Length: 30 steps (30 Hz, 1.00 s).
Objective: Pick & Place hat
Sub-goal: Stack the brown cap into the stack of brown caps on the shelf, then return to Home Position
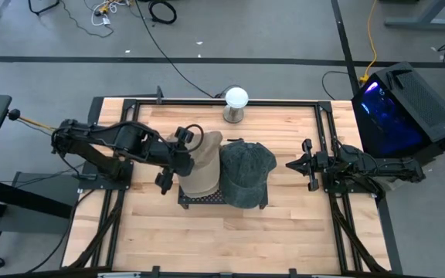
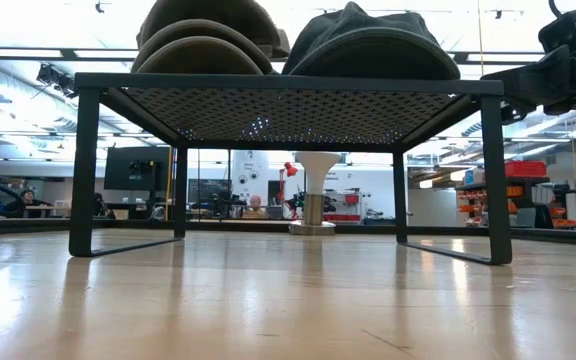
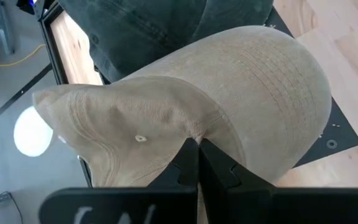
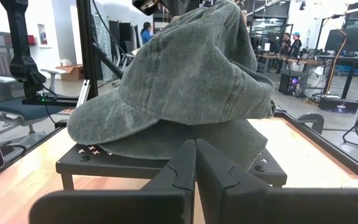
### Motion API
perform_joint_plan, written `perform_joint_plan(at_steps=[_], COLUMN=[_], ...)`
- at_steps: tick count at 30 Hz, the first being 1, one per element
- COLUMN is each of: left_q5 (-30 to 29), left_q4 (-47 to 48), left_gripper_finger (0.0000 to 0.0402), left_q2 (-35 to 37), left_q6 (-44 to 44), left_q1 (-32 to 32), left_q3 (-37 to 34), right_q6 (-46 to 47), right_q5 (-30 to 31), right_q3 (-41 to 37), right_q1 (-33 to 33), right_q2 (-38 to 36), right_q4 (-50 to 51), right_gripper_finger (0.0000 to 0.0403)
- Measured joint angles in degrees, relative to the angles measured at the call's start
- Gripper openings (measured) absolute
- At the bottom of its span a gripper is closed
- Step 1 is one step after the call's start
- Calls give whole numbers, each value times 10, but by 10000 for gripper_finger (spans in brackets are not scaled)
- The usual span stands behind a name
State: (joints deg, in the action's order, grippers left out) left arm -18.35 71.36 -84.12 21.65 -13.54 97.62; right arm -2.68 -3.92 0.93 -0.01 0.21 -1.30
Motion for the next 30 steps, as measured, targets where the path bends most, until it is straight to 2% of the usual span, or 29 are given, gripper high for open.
perform_joint_plan(at_steps=[8, 23, 30], left_q5=[0, 2, -4], left_q4=[-1, -13, -12], left_gripper_finger=[15, 129, 147], left_q2=[0, 0, 6], left_q6=[1, 0, 1], left_q1=[0, -1, -2], left_q3=[0, 0, 0], right_q6=[0, 0, 0], right_q5=[0, 0, 0], right_q3=[0, 0, 0], right_q1=[0, 0, 0], right_q2=[0, 0, 0], right_q4=[0, 0, 0], right_gripper_finger=[15, 15, 15])
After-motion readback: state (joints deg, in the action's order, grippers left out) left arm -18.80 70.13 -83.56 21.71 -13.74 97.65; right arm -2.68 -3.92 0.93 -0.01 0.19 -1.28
